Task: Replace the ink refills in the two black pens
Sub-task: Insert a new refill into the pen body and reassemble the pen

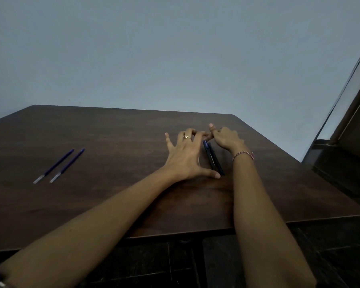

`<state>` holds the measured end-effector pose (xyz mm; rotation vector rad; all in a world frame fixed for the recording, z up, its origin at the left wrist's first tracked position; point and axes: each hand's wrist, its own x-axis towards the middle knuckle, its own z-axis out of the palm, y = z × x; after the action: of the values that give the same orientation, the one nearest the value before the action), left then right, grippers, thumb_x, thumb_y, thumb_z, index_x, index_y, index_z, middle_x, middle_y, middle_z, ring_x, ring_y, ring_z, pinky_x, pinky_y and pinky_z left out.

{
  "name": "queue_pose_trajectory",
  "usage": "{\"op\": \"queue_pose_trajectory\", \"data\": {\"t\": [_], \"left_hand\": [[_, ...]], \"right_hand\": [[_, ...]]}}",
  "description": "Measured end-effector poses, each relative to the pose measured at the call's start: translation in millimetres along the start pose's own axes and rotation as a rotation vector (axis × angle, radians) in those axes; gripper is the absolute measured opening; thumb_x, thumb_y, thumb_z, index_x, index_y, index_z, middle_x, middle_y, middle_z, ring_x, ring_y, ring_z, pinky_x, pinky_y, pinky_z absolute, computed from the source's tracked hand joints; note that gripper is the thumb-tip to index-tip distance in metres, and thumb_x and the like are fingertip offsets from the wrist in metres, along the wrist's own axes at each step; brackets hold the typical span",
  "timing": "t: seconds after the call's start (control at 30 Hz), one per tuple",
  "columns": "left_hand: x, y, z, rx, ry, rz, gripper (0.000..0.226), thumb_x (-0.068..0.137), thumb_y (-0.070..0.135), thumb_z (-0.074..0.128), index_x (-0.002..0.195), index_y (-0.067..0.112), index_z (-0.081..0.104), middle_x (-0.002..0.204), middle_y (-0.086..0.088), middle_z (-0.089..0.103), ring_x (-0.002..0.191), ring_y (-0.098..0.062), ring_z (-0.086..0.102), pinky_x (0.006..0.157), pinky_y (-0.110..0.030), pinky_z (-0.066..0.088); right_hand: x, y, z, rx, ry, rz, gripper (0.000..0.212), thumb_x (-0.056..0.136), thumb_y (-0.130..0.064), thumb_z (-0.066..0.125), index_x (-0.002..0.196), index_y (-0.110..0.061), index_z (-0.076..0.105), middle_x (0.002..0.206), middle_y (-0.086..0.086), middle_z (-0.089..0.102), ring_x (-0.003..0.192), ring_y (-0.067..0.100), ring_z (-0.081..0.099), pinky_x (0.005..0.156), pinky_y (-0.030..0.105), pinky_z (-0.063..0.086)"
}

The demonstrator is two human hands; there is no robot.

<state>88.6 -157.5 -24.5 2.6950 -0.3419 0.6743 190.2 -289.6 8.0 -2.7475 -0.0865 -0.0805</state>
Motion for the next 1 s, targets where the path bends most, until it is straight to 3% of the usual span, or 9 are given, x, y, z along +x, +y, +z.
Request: {"op": "queue_pose_trajectory", "data": {"t": [0.8,1.0], "left_hand": [[-2.0,2.4,-0.7,-0.008,0.009,0.022,0.110,0.050,0.076,0.068,0.139,0.031,0.024,0.140,-0.003,0.029,0.135,-0.023,0.019,0.103,-0.068,-0.010],[-1.9,2.8,-2.0,-0.016,0.001,0.022,0.111,0.049,0.077,0.067,0.140,0.031,0.023,0.141,-0.003,0.029,0.136,-0.023,0.018,0.103,-0.069,-0.010]], "right_hand": [[-5.2,-2.4,0.0,0.024,-0.031,0.026,0.066,0.096,-0.059,0.018,0.124,-0.017,0.060,0.150,0.011,0.035,0.142,0.033,0.017,0.111,0.058,0.011],[-8.6,-2.8,-0.9,0.039,-0.003,0.006,0.065,0.097,-0.058,0.020,0.119,-0.017,0.064,0.147,0.013,0.040,0.139,0.035,0.024,0.110,0.057,0.015]]}}
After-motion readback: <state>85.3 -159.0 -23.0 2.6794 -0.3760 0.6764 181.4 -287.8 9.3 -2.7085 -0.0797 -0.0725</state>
